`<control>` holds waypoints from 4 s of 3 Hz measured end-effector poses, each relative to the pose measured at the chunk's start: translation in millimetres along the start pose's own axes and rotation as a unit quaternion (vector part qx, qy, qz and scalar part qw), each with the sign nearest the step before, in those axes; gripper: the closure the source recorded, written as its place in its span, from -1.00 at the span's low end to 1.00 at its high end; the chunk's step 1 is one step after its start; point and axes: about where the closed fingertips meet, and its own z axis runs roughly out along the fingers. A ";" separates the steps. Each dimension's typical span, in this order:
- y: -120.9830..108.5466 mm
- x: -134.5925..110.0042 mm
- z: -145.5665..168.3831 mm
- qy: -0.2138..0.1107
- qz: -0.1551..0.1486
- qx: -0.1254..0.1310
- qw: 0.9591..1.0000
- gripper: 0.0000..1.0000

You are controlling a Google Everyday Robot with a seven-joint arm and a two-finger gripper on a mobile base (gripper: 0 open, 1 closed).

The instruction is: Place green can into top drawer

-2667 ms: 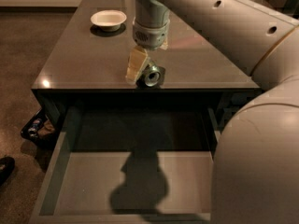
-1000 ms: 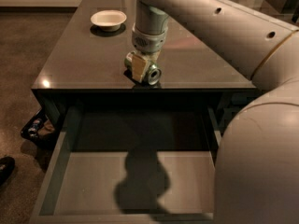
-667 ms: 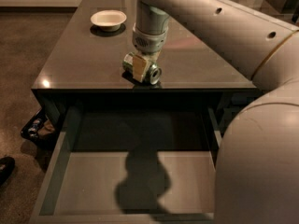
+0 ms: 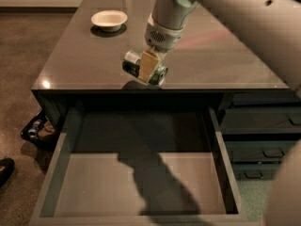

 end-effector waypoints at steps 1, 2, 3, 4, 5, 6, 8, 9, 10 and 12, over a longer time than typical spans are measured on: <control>59.0 16.3 -42.8 -0.028 -0.031 -0.013 0.999 1.00; 95.1 39.3 -47.1 -0.030 -0.034 -0.028 0.999 1.00; 97.8 73.3 -17.4 0.005 0.015 -0.040 0.999 1.00; 99.8 77.5 -12.4 0.012 0.027 -0.042 0.999 1.00; 102.1 88.4 1.6 -0.001 0.031 -0.063 0.998 1.00; 121.6 117.8 24.1 -0.037 0.040 -0.084 0.995 1.00; 151.7 174.3 116.0 -0.001 0.070 -0.063 0.996 1.00; 149.7 179.9 163.2 0.029 0.098 -0.048 0.994 1.00; 148.8 179.4 162.9 0.030 0.118 -0.043 0.992 1.00; 147.8 190.8 225.0 0.061 0.124 -0.071 0.988 1.00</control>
Offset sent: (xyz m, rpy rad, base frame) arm -0.1597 -0.0125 0.0286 0.0836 0.0369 0.0987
